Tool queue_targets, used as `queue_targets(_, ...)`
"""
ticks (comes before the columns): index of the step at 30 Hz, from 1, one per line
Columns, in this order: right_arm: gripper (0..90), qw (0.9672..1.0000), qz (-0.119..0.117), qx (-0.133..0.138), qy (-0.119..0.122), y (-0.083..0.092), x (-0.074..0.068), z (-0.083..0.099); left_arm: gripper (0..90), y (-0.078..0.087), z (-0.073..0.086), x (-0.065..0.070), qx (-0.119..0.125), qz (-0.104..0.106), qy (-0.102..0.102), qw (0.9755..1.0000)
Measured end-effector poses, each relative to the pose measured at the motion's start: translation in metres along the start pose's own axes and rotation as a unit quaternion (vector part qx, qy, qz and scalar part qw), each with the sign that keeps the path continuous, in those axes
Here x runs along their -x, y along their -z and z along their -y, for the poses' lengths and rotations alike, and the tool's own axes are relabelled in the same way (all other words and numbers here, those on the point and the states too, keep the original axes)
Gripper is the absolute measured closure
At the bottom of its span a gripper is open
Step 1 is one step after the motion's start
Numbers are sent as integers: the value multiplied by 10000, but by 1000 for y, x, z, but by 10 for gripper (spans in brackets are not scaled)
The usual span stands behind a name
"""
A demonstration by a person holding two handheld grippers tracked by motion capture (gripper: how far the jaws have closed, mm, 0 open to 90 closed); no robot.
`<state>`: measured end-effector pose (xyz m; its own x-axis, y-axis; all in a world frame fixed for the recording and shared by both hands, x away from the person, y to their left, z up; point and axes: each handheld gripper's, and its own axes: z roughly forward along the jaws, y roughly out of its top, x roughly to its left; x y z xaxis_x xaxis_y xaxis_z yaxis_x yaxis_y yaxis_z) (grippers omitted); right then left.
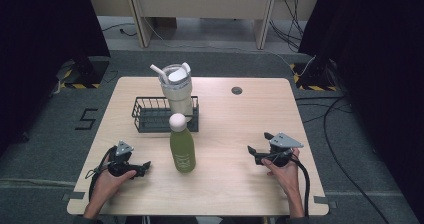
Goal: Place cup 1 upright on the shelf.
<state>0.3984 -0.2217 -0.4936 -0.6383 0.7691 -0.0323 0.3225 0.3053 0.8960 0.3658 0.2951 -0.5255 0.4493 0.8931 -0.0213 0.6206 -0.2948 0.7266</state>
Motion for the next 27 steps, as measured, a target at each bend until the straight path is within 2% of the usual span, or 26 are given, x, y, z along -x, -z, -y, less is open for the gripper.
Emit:
queue_targets(3,152,9997,8,-243,70,-2,-1,3,0,0,0,0,-2,0,-2,10000)
queue_targets(12,153,9983,13,-577,127,3,-2,7,0,0,0,0,-4,-7,6,10000)
queue_targets(17,153,9950,-2,-973,214,2,-5,10,0,0,0,0,-5,-7,5,10000)
queue_targets(20,153,9939,-43,-1081,208,0,-6,11,0,0,0,0,-4,-7,4,10000)
queue_targets(27,153,9873,-30,-1561,307,-5,-6,18,0,0,0,0,-5,-6,4,10000)
